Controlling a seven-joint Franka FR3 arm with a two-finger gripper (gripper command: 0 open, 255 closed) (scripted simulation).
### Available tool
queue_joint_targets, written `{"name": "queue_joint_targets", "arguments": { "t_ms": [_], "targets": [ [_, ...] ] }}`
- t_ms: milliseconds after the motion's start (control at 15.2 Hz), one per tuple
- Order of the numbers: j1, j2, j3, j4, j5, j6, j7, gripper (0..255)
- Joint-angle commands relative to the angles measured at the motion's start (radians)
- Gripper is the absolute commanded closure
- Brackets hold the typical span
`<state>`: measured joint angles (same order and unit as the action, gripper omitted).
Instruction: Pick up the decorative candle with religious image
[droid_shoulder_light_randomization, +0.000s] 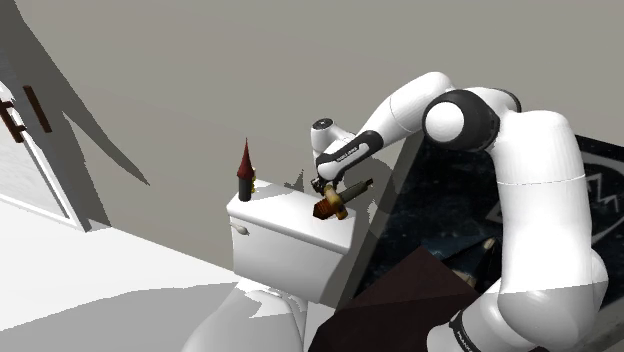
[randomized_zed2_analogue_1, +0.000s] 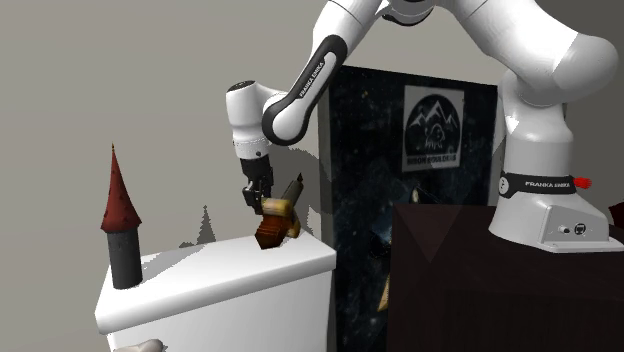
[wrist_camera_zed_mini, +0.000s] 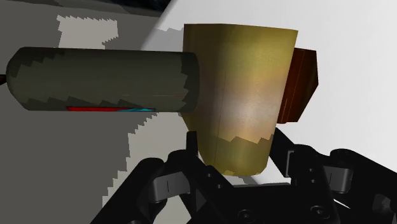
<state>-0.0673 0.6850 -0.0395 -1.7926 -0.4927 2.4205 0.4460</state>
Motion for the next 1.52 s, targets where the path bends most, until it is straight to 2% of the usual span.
{"name": "queue_joint_targets", "arguments": {
  "t_ms": [0, 330, 1452],
  "targets": [
    [0.000, 0.002, 0.000, -0.001, 0.000, 0.001, 0.000, 255],
    [-0.001, 0.001, 0.000, 0.001, 0.001, -0.003, -0.001, 255],
    [-0.011, -0.150, 0.023, -0.020, 0.039, -0.125, -0.064, 255]
  ]
}}
